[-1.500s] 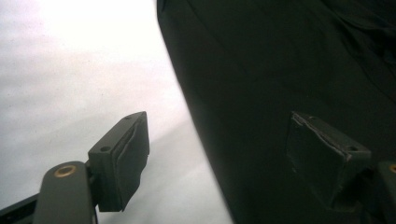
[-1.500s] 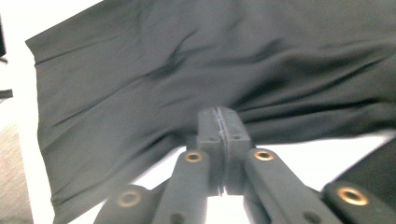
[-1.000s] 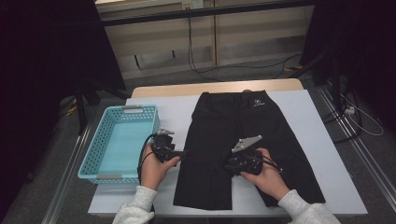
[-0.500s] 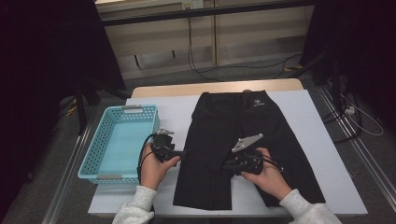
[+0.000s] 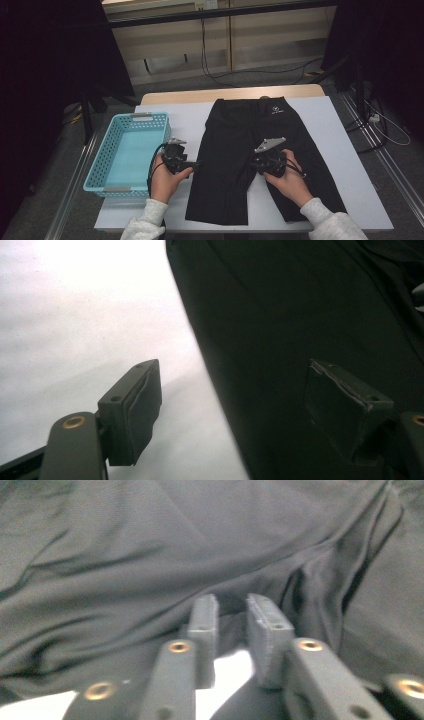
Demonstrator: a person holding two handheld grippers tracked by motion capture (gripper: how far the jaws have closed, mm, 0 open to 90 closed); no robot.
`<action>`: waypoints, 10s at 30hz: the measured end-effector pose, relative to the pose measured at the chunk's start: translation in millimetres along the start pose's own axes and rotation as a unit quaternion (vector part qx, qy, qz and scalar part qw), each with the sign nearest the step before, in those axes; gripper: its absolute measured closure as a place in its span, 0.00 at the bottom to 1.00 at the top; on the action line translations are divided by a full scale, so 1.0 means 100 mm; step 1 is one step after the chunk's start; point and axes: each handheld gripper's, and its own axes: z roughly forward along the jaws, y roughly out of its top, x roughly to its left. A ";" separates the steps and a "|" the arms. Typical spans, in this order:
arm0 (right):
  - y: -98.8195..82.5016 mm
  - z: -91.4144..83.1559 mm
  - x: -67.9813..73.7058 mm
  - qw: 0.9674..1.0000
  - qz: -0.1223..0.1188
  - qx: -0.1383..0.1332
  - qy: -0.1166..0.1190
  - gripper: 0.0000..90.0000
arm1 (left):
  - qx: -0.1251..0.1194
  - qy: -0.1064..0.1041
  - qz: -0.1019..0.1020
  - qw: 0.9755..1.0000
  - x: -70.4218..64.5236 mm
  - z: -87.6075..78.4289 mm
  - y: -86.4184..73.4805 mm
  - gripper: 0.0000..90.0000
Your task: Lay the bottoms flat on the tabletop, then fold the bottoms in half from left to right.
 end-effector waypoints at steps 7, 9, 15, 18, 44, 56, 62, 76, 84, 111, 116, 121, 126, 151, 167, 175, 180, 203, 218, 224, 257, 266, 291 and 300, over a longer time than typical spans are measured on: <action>0.06 0.04 0.00 0.998 0.039 -0.019 0.047 1.00 | 0.002 -0.004 0.001 1.000 0.00 -0.01 0.01 0.26; 0.10 0.02 0.03 0.997 0.039 -0.028 0.055 1.00 | -0.003 -0.002 -0.001 1.000 0.00 -0.01 0.01 0.26; 0.07 0.02 0.00 0.995 0.057 -0.039 0.070 0.90 | -0.001 -0.003 0.000 1.000 0.00 -0.01 0.00 0.26; 0.08 -0.03 0.02 0.997 0.040 -0.040 0.058 0.80 | -0.002 -0.005 -0.001 1.000 0.01 -0.01 0.01 0.26; 0.08 -0.16 -0.10 0.992 0.069 -0.107 -0.012 0.23 | 0.004 -0.007 0.016 1.000 -0.04 0.07 0.06 0.22; 0.06 -0.21 -0.10 0.991 0.073 -0.112 -0.009 0.20 | 0.003 -0.001 0.021 1.000 -0.09 0.05 0.06 0.20; 0.06 -0.22 -0.10 0.990 0.077 -0.115 -0.007 0.20 | 0.004 0.000 0.022 1.000 -0.08 0.05 0.04 0.20; 0.08 -0.21 -0.09 0.990 0.071 -0.119 -0.006 0.20 | -0.002 0.012 0.023 1.000 -0.06 0.04 0.02 0.20; 0.08 -0.24 -0.09 0.990 0.069 -0.121 -0.003 0.20 | 0.009 0.023 0.028 0.999 -0.05 0.08 -0.01 0.19; 0.07 -0.25 -0.09 0.991 0.067 -0.120 -0.006 0.20 | 0.025 0.080 0.036 0.996 -0.25 0.06 -0.20 0.32; 0.08 -0.24 -0.07 0.991 0.065 -0.119 -0.006 0.20 | 0.029 0.074 0.025 0.997 -0.29 0.01 -0.23 0.43; 0.09 -0.22 -0.06 0.991 0.061 -0.118 -0.007 0.20 | 0.034 0.077 0.025 0.996 -0.34 0.00 -0.24 0.50; 0.10 -0.20 -0.05 0.992 0.057 -0.117 -0.005 0.20 | 0.038 0.073 0.024 0.996 -0.35 -0.01 -0.24 0.56; 0.11 -0.18 -0.04 0.992 0.059 -0.114 -0.004 0.20 | 0.028 0.051 -0.003 0.998 -0.34 -0.02 -0.26 0.81; 0.11 -0.20 -0.06 0.991 0.062 -0.121 -0.005 0.20 | 0.018 0.006 -0.026 0.999 -0.38 0.00 -0.22 0.99; 0.15 -0.19 -0.05 0.990 0.067 -0.125 -0.002 0.20 | -0.010 -0.013 -0.031 0.999 -0.42 -0.10 -0.16 0.99; 0.20 -0.16 -0.04 0.988 0.081 -0.130 0.012 0.20 | -0.021 -0.027 -0.017 0.999 -0.55 -0.09 -0.13 0.99; 0.46 0.15 0.12 0.990 0.061 -0.125 0.036 0.24 | -0.035 -0.063 0.019 0.997 -0.90 0.07 -0.13 0.99; 0.53 0.34 0.19 0.990 0.062 -0.110 0.056 0.33 | -0.040 -0.065 0.024 0.997 -0.91 0.07 -0.12 0.99; 0.54 0.37 0.19 0.990 0.064 -0.107 0.059 0.32 | -0.042 -0.064 0.024 0.997 -0.90 0.08 -0.13 0.99; 0.66 0.67 0.25 0.992 0.039 -0.058 0.105 0.97 | -0.041 -0.061 0.026 0.997 -0.87 0.12 -0.15 0.99; 0.65 0.47 0.13 0.990 0.052 -0.081 0.104 0.99 | -0.060 -0.065 0.024 0.996 -0.87 0.09 -0.11 0.99; 0.09 -0.05 -0.11 0.996 0.042 -0.073 0.021 0.83 | -0.041 -0.119 0.065 0.990 -1.19 0.37 0.05 0.99; 0.35 0.10 -0.11 0.994 0.021 -0.104 0.010 0.62 | -0.044 -0.115 0.054 0.991 -1.12 0.36 0.00 0.99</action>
